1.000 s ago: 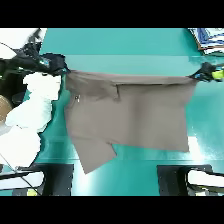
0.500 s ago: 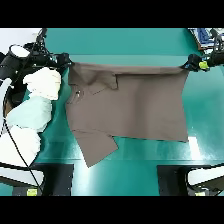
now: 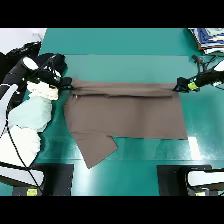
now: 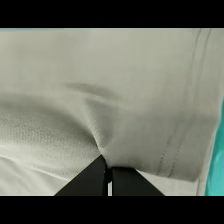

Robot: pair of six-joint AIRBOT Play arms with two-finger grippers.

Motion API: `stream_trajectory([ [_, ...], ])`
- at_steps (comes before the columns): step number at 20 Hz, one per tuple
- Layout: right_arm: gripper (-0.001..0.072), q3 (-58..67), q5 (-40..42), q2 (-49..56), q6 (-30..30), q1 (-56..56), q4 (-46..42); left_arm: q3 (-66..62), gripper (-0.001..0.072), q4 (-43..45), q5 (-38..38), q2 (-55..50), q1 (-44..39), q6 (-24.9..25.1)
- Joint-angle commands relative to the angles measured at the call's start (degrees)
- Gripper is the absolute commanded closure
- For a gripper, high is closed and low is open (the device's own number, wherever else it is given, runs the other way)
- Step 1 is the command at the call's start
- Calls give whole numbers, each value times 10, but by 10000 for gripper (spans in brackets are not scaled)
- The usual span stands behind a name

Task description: Fold the shirts.

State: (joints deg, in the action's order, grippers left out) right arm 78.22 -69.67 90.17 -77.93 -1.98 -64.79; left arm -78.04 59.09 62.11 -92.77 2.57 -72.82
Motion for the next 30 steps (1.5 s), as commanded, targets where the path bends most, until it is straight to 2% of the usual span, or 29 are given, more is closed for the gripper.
stream_trajectory([
  [1, 695, -34, 6, -4, 0, 1, 8, 26, 612, 10, 1, 0, 0, -23],
  [2, 514, -33, -1, -4, -1, 1, 8, 26, 280, 10, 8, 0, 0, -42],
  [3, 321, -30, -13, -4, -1, 0, 7, 26, 87, 12, 16, 0, 1, -50],
  [5, 325, -10, -50, -9, 0, -9, 7, 23, 86, 17, 50, 9, 11, -52],
  [6, 325, -5, -67, -23, 0, -14, 0, 24, 116, 24, 70, 21, 22, -54],
  [7, 325, -5, -73, -42, 0, -24, -9, 28, 215, 31, 90, 40, 33, -54],
  [10, 326, -5, -124, -107, 0, -50, -12, 95, 217, 69, 140, 128, 45, -59],
  [13, 326, -5, -144, -158, 0, -60, -12, 247, 217, 73, 123, 235, 26, -84],
  [17, 326, -5, -144, -193, 0, -59, -12, 442, 217, 27, 94, 344, -20, -98],
  [21, 326, -5, -151, -200, 0, -59, -11, 532, 218, -40, 50, 365, -66, -97],
  [26, 326, -5, -176, -200, 0, -62, -13, 548, 225, -105, -50, 365, -109, -98],
  [27, 326, -12, -186, -202, 0, -68, -12, 548, 374, -114, -57, 365, -109, -97],
  [28, 326, -30, -190, -209, 1, -76, -13, 546, 580, -116, -57, 365, -109, -97],
  [29, 326, -64, -188, -222, 3, -90, -13, 546, 681, -116, -53, 365, -109, -97],
  [30, 326, -103, -186, -236, 5, -109, -14, 545, 681, -116, -43, 365, -109, -97],
])
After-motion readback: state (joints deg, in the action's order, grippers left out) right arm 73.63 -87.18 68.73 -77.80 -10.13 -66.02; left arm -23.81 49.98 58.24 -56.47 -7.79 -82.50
